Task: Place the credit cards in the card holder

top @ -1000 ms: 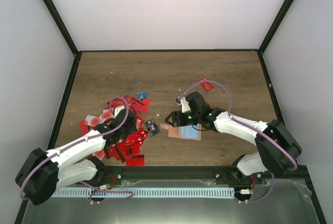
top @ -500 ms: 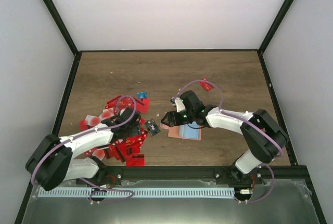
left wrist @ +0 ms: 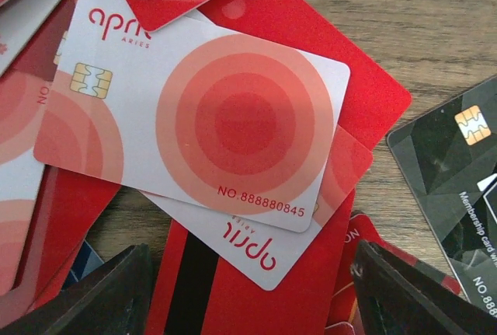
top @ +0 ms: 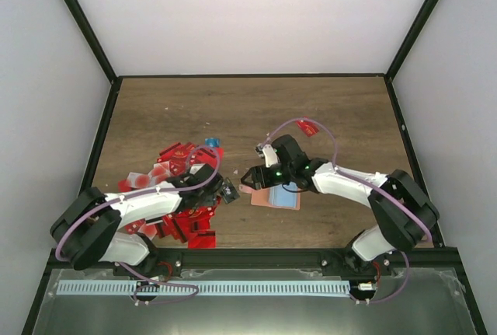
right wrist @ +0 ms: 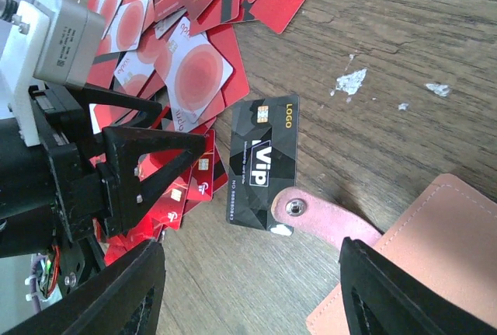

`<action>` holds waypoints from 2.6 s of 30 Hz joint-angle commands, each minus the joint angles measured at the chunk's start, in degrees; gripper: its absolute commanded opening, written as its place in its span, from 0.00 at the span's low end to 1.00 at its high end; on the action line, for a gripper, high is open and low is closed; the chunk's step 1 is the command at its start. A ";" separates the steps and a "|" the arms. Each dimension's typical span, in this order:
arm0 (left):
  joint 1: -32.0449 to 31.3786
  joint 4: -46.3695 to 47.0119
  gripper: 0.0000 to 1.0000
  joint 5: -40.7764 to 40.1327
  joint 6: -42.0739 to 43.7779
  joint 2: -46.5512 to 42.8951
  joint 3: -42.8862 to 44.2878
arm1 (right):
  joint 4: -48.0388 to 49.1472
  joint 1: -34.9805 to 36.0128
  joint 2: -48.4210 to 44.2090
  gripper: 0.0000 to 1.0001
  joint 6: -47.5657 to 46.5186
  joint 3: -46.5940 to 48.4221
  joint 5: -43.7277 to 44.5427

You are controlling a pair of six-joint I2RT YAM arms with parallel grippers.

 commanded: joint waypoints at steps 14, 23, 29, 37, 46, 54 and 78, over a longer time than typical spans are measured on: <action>-2.24 -4.13 0.56 3.68 -3.38 -1.88 -3.26 | -1.44 0.32 -5.17 0.64 -0.69 -1.81 -0.28; -2.56 -4.39 0.58 5.51 -3.11 -6.03 -2.70 | -3.47 0.26 -7.94 0.65 -0.75 -0.36 0.86; -3.60 -4.73 0.75 6.50 -3.00 -4.91 -2.37 | -3.83 0.26 -9.11 0.65 -0.63 -1.14 1.12; -6.14 -7.02 0.77 4.64 -3.94 0.63 -0.45 | -3.39 0.27 -9.51 0.65 -0.53 -2.46 1.08; -8.27 -8.31 0.70 3.18 -6.18 4.15 -0.48 | -3.47 0.28 -9.38 0.66 -1.01 -3.07 1.21; -8.73 -7.91 0.62 2.86 -6.47 3.07 -1.12 | -3.63 0.26 -8.83 0.66 -0.84 -3.01 0.61; -8.68 -10.11 0.59 3.05 -7.29 -9.99 1.08 | -7.27 0.25 -15.03 0.66 1.21 -1.50 0.08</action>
